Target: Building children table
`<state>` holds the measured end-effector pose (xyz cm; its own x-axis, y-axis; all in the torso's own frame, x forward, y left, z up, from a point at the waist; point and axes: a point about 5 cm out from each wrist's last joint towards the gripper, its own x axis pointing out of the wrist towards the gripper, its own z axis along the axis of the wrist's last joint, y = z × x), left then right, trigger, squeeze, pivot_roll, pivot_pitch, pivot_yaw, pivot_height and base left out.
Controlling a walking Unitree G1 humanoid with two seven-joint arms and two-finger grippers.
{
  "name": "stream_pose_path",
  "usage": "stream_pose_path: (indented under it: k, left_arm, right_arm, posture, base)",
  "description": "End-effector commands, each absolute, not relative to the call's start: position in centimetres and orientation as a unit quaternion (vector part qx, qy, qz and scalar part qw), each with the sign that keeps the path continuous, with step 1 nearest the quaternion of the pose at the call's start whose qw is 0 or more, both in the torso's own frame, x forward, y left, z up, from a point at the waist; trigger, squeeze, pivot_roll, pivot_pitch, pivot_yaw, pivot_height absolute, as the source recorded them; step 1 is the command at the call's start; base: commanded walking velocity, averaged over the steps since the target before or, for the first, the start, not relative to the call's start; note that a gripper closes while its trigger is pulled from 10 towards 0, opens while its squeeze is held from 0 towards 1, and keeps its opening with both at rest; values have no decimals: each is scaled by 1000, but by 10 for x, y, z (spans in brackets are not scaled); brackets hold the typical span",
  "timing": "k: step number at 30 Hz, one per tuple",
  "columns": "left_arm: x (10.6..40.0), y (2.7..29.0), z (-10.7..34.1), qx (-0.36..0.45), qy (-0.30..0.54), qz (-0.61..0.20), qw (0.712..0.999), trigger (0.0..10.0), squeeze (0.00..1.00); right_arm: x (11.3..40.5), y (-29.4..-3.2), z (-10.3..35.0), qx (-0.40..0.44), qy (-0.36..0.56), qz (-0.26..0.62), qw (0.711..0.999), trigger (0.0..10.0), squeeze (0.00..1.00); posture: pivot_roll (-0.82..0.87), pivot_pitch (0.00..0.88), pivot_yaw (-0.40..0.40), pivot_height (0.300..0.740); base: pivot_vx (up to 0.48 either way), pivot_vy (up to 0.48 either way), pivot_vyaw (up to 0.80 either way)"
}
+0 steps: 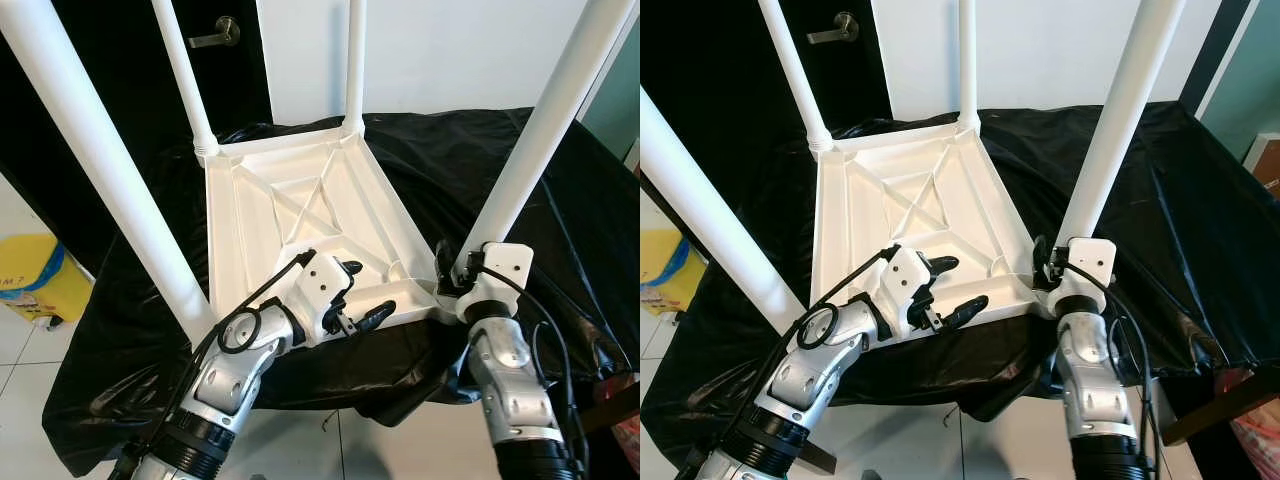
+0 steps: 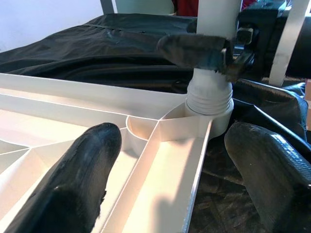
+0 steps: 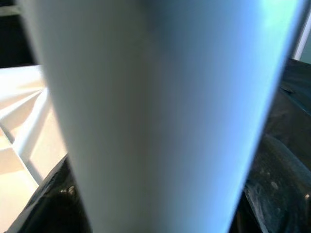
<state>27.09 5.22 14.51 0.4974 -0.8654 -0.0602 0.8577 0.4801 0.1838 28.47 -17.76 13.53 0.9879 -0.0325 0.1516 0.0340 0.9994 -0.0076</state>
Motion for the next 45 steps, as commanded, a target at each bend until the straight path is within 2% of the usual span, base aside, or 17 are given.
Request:
stream_pose_path:
  k: [1, 3, 10, 21, 22, 23, 34, 35, 36, 45]
  left_arm:
    - [271, 54, 146, 101, -20, -492, 865, 10000, 0]
    - [272, 54, 146, 102, -20, -493, 864, 10000, 0]
    - [275, 54, 148, 107, -23, -496, 861, 10000, 0]
    - [278, 52, 151, 109, -27, -499, 859, 10000, 0]
    - [279, 52, 151, 111, -27, -500, 859, 10000, 0]
    - [280, 53, 152, 112, -28, -500, 859, 10000, 0]
    - [280, 53, 152, 113, -28, -500, 858, 10000, 0]
    - [280, 53, 152, 113, -28, -501, 857, 10000, 0]
    - [280, 53, 152, 112, -28, -502, 857, 10000, 0]
    - [279, 51, 151, 110, -27, -503, 857, 10000, 0]
  right_arm:
    - [283, -177, 136, 2, -83, 1, 997, 10000, 0]
    - [283, -189, 140, -17, -88, 65, 994, 10000, 0]
    - [290, -202, 147, -54, -81, 163, 982, 10000, 0]
    - [308, -210, 150, -92, -66, 222, 968, 10000, 0]
    - [311, -212, 150, -100, -61, 237, 965, 3843, 0]
    - [311, -213, 150, -103, -57, 249, 961, 0, 0]
    - [306, -216, 143, -94, -49, 266, 958, 0, 0]
    - [304, -216, 140, -89, -46, 263, 959, 1647, 0]
    - [302, -218, 138, -88, -46, 252, 963, 10000, 0]
    - [300, -217, 134, -80, -54, 209, 973, 10000, 0]
  posture:
    - [-91, 0, 17, 740]
    - [-94, 0, 22, 740]
    - [-104, 0, 38, 740]
    - [-109, 0, 62, 740]
    - [-107, 0, 60, 740]
    - [-103, 0, 60, 740]
    - [-107, 0, 65, 740]
    - [-110, 0, 65, 740]
    - [-112, 0, 64, 740]
    - [-114, 0, 57, 740]
  base:
    - [0, 0, 0]
    - [0, 0, 0]
    - [0, 0, 0]
    - [0, 0, 0]
    - [0, 0, 0]
    - [0, 0, 0]
    - [0, 0, 0]
    - [0, 0, 0]
    - [0, 0, 0]
    - [0, 0, 0]
